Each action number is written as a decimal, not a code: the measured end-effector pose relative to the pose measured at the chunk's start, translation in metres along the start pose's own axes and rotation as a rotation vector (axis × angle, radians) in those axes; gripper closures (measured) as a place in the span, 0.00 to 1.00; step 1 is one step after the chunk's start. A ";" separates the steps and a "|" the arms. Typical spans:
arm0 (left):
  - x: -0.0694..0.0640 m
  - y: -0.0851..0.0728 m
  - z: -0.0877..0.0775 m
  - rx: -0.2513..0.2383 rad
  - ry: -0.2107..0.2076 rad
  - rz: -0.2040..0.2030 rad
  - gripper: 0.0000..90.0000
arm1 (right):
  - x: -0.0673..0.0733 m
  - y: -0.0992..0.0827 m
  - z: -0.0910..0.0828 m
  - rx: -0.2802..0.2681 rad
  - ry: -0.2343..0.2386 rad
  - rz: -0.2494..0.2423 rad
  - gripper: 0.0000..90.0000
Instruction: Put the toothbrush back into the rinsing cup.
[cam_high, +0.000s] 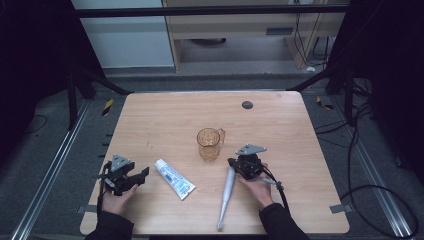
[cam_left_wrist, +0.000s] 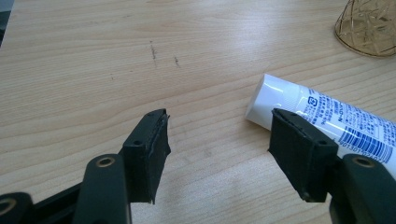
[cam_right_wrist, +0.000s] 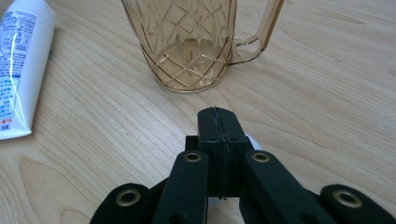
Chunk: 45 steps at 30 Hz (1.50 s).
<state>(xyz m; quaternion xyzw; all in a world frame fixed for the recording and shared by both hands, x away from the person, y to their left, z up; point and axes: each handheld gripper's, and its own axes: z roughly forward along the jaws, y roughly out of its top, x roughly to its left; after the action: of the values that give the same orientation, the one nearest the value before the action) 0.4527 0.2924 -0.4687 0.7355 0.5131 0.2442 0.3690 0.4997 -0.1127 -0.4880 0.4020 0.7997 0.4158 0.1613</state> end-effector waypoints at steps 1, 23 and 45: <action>0.000 0.000 0.000 0.000 0.000 0.000 0.41 | 0.000 0.000 0.000 0.003 -0.002 -0.002 1.00; 0.001 0.000 -0.001 -0.004 0.000 -0.003 0.41 | -0.008 -0.003 -0.011 0.055 -0.058 -0.002 1.00; 0.002 0.000 -0.003 -0.012 0.005 -0.007 0.41 | -0.009 -0.014 -0.026 0.096 -0.086 -0.020 1.00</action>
<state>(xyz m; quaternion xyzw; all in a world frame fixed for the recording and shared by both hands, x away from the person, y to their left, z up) 0.4508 0.2949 -0.4668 0.7308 0.5153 0.2477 0.3729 0.4830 -0.1387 -0.4837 0.4185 0.8151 0.3579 0.1801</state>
